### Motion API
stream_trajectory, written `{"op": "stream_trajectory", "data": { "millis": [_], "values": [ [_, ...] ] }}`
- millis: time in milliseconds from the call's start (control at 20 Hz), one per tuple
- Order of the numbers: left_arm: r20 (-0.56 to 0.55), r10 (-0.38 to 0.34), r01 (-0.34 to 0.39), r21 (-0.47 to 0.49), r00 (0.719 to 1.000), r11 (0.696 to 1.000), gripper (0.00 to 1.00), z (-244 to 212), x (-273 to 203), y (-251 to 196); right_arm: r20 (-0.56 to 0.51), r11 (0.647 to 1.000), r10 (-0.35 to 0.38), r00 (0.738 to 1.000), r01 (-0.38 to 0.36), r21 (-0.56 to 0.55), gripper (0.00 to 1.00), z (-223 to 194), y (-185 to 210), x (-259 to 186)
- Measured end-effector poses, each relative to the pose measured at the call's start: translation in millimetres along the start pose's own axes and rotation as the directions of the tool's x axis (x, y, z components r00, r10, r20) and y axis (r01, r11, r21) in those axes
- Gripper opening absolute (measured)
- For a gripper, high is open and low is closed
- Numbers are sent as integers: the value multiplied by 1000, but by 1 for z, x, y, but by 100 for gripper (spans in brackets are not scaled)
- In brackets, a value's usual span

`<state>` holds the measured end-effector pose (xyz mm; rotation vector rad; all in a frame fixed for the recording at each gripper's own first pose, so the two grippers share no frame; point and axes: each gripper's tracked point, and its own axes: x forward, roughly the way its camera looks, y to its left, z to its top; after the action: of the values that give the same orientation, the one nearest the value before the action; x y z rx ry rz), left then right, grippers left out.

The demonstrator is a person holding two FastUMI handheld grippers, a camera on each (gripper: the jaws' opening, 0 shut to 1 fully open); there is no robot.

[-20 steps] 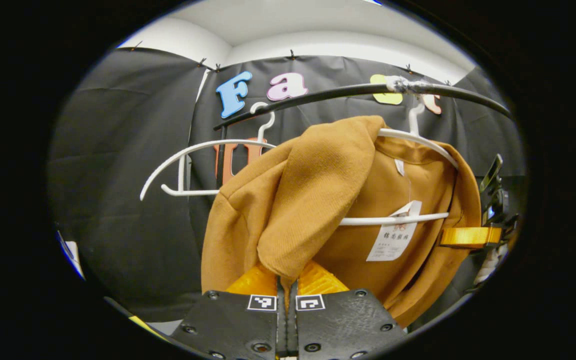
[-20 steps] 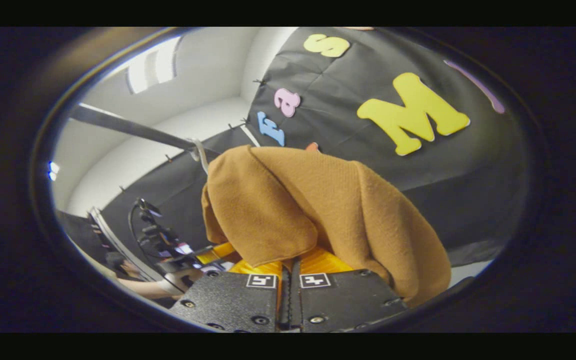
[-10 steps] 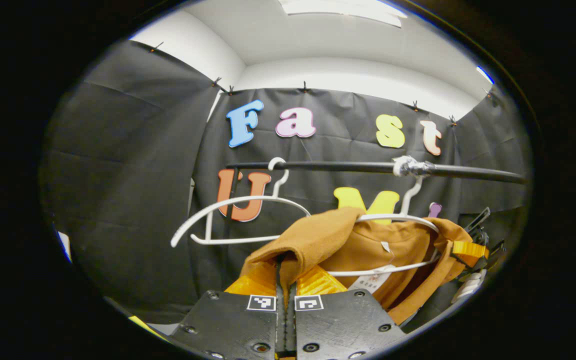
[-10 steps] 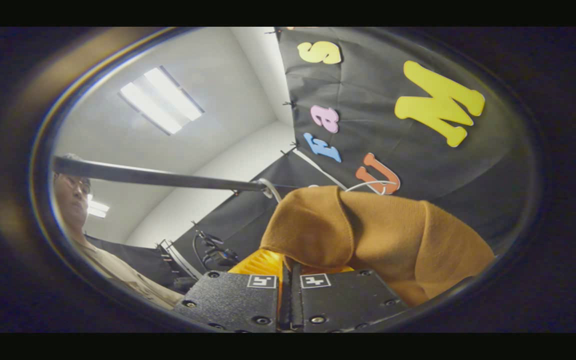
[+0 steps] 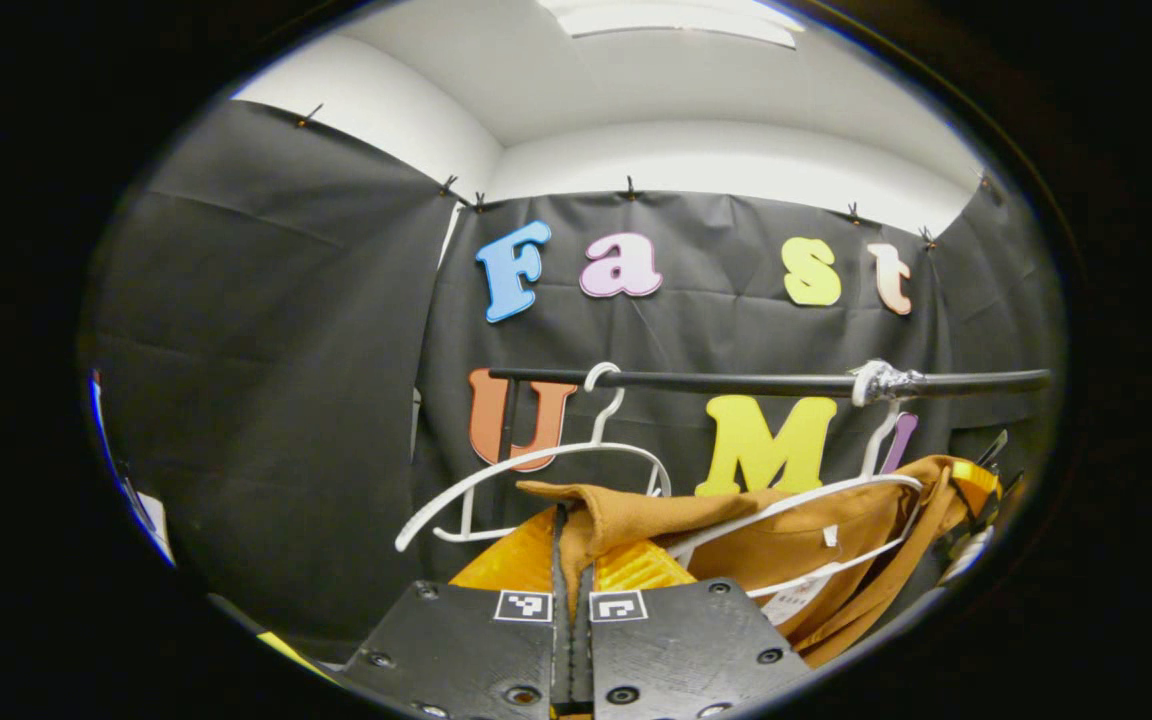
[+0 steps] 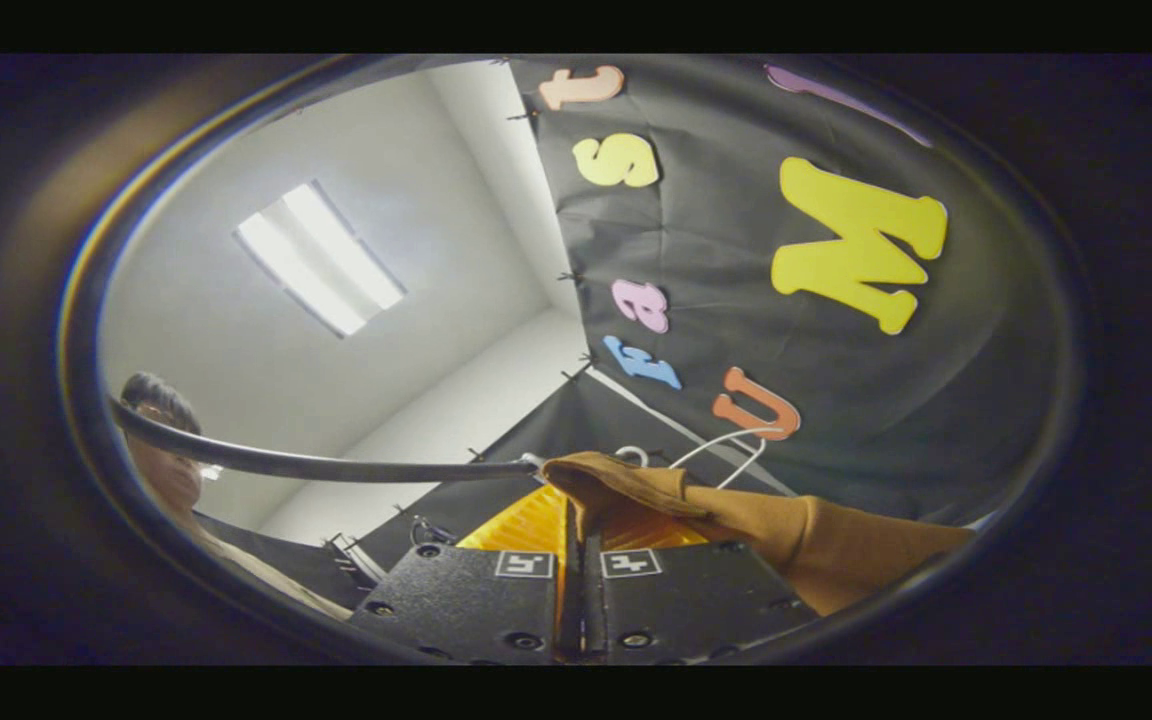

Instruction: Grasp the clothes on the hanger with both hands and then place them into the laundry hamper below.

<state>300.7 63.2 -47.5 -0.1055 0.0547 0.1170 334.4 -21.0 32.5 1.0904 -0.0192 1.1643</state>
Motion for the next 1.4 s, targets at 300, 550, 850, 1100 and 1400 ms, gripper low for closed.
{"op": "stream_trajectory", "data": {
  "millis": [300, 550, 850, 1100, 1400],
  "values": [
    [-55, -35, 37, 22, 998, 999, 4, -15, 25, 5, 80, 999, -38, 996, 37, 14, 3, 34, -18, -1],
    [-131, -55, 54, -6, 990, 999, 4, -51, 24, -2, 125, 993, -86, 989, 75, 86, 4, 45, -43, -10],
    [-103, -89, 86, -40, 991, 996, 4, -24, 43, -5, 108, 997, -59, 992, 54, 51, 4, 62, -36, 9],
    [-64, -131, 132, 21, 989, 991, 4, 9, 58, -10, 56, 974, -156, 986, 163, -154, 2, 84, -46, 28],
    [-88, -144, 150, 64, 986, 987, 4, 4, 47, -29, 109, 713, -466, 878, 446, -541, 4, 95, -71, 34]
  ]
}}
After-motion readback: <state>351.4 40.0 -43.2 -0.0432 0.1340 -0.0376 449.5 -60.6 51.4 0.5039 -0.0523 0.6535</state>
